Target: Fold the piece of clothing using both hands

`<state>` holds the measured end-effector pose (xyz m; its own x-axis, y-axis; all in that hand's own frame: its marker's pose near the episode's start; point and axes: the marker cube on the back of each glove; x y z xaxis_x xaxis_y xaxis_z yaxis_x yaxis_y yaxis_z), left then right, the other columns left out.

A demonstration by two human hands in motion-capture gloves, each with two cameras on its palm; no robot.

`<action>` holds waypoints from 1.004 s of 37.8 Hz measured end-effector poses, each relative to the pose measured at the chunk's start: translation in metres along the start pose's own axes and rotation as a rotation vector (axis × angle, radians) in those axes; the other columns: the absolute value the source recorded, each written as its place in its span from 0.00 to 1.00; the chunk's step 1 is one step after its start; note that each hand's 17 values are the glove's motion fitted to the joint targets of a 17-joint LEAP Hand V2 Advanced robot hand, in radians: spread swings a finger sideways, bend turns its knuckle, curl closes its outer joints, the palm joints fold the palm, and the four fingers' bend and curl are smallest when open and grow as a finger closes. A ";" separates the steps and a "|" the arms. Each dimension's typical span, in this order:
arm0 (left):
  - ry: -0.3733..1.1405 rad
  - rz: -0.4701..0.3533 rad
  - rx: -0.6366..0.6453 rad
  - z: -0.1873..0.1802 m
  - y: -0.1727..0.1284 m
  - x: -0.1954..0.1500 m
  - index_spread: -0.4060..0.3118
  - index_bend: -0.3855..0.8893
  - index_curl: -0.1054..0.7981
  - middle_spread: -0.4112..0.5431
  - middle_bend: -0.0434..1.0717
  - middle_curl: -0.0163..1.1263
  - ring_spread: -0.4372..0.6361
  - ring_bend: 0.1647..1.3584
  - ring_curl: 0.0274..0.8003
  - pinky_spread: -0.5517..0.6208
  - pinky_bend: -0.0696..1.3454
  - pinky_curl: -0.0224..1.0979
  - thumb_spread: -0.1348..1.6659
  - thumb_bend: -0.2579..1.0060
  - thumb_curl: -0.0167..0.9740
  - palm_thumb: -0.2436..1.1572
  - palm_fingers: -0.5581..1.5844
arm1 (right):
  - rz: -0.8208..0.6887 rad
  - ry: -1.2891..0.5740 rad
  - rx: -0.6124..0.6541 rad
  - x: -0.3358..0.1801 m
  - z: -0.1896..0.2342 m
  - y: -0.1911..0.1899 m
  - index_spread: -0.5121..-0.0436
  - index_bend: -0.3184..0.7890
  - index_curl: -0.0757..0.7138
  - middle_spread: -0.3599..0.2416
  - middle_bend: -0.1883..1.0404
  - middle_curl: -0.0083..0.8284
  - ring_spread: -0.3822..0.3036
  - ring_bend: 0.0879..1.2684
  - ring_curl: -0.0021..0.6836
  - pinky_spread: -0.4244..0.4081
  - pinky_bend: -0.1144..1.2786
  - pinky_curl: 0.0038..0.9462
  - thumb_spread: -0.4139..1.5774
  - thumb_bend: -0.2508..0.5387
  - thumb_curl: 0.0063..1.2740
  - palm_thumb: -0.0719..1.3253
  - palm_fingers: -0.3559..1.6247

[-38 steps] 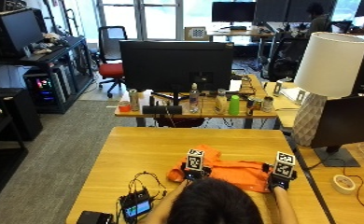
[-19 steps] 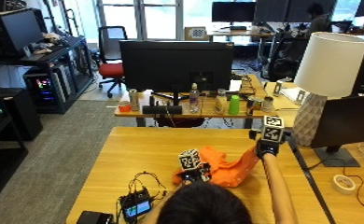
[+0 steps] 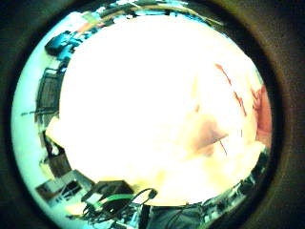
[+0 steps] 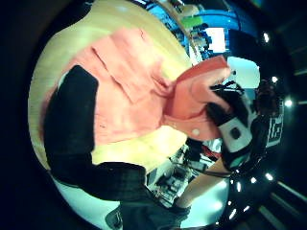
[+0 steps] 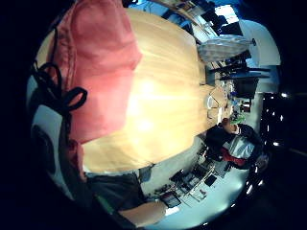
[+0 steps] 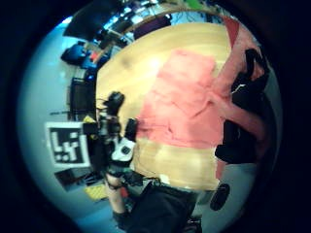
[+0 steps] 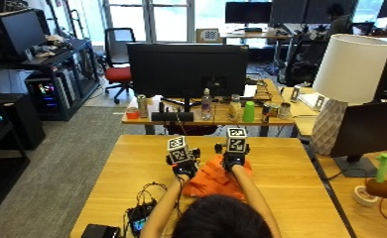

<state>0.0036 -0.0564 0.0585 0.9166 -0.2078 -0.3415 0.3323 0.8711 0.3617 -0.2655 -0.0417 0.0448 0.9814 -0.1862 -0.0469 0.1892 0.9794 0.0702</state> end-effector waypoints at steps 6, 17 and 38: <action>-0.085 -0.107 0.033 -0.039 -0.005 -0.034 0.53 0.46 0.53 0.63 0.18 0.28 0.73 0.31 0.32 0.84 0.25 0.28 0.90 0.29 0.23 0.37 0.36 | -0.020 -0.055 -0.084 -0.050 0.039 0.002 0.60 0.39 0.51 0.34 0.42 0.58 0.23 0.59 0.69 0.12 0.60 0.45 0.61 0.29 0.34 0.86 0.81; -0.115 -0.241 0.032 -0.053 0.000 -0.078 0.55 0.45 0.55 0.64 0.18 0.26 0.74 0.31 0.32 0.84 0.24 0.29 0.96 0.33 0.23 0.41 0.36 | -0.050 -0.546 -0.233 -0.085 0.098 -0.020 0.57 0.32 0.43 0.43 0.32 0.54 0.31 0.50 0.65 0.22 0.63 0.45 0.69 0.25 0.32 0.72 0.63; -0.146 -0.114 -0.044 -0.074 -0.018 -0.053 0.56 0.43 0.53 0.68 0.18 0.25 0.79 0.32 0.32 0.85 0.27 0.32 0.92 0.31 0.21 0.36 0.32 | -0.016 -0.320 0.064 0.074 -0.098 -0.001 0.50 0.39 0.38 0.52 0.31 0.52 0.45 0.37 0.55 0.55 0.52 0.38 0.85 0.30 0.25 0.61 0.55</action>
<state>-0.0672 -0.0277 0.0058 0.8973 -0.3657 -0.2473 0.4285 0.8563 0.2884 -0.1959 -0.0493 -0.0561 0.9367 -0.2268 0.2668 0.1968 0.9711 0.1348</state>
